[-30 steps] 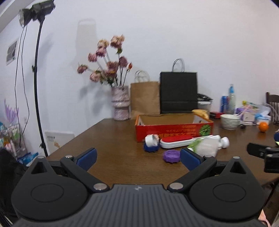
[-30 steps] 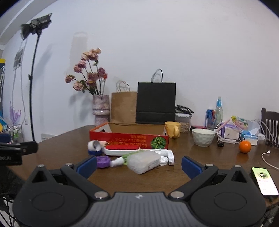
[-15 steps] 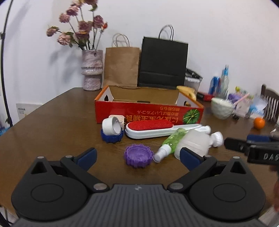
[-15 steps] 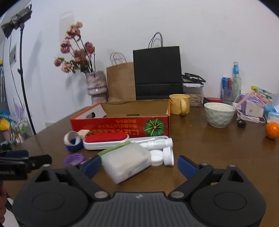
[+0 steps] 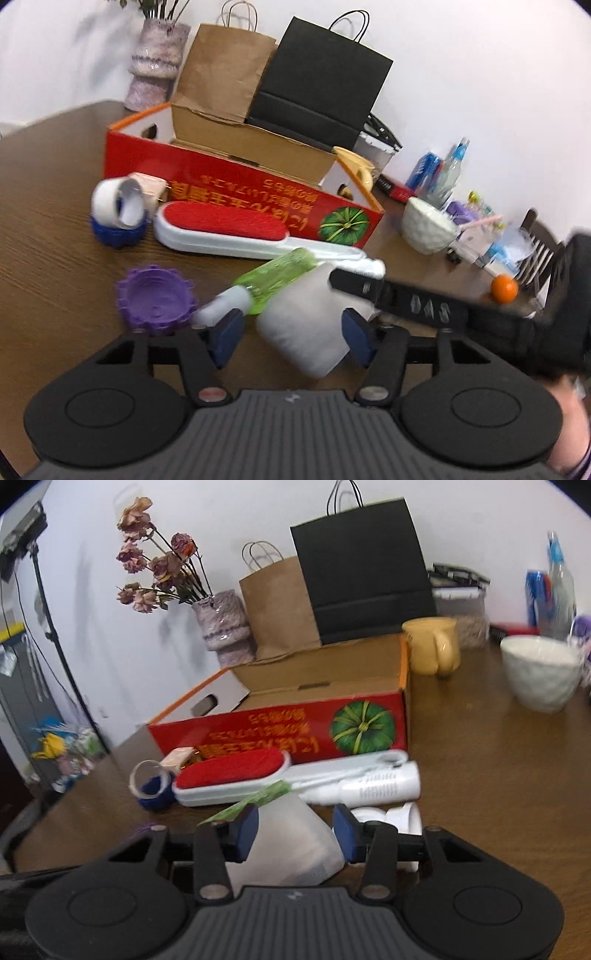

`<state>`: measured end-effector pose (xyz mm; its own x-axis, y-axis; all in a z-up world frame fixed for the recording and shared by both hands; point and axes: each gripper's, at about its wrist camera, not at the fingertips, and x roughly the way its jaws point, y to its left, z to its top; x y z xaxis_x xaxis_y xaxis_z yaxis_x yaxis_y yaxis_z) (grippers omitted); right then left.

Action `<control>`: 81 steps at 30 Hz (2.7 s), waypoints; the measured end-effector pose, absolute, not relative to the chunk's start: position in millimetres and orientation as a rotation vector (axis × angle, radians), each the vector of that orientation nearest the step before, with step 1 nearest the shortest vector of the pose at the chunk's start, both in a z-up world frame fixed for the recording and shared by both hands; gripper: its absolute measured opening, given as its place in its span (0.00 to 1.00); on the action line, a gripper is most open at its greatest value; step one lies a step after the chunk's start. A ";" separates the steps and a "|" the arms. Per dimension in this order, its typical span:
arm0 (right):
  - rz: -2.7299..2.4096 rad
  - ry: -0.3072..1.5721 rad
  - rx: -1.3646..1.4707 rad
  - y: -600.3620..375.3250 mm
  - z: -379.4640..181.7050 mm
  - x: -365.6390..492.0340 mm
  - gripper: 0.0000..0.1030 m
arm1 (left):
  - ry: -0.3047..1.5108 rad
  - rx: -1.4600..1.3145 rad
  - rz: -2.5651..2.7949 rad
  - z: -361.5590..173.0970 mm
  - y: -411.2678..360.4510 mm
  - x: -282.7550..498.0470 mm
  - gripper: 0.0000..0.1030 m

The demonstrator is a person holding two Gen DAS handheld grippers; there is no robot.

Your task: Organize rigid objects

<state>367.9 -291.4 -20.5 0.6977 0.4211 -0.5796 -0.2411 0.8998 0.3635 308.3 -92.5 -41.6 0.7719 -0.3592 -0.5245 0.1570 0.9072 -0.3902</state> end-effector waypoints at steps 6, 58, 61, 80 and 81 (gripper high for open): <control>0.422 0.747 0.446 -300.0 -24.0 317.4 0.23 | 0.656 -0.364 -0.335 -45.7 -79.8 300.0 0.43; 0.308 0.493 0.491 -334.4 85.4 537.5 0.27 | 0.440 -0.271 -0.481 84.8 -102.9 511.0 0.29; 0.274 0.596 0.510 -340.8 59.4 580.1 0.27 | 0.531 -0.298 -0.472 63.5 -106.5 559.1 0.29; 0.097 0.727 0.207 -301.9 -2.2 628.0 0.49 | 0.775 -0.246 -0.357 10.3 -110.0 637.3 0.34; 0.096 0.700 0.218 -301.5 6.2 616.6 0.51 | 0.754 -0.235 -0.354 20.0 -105.7 626.8 0.36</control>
<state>616.6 -301.5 6.2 0.7615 0.1607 -0.6279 -0.0147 0.9728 0.2312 626.8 -105.7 20.0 0.6739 -0.3951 -0.6243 0.2285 0.9150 -0.3324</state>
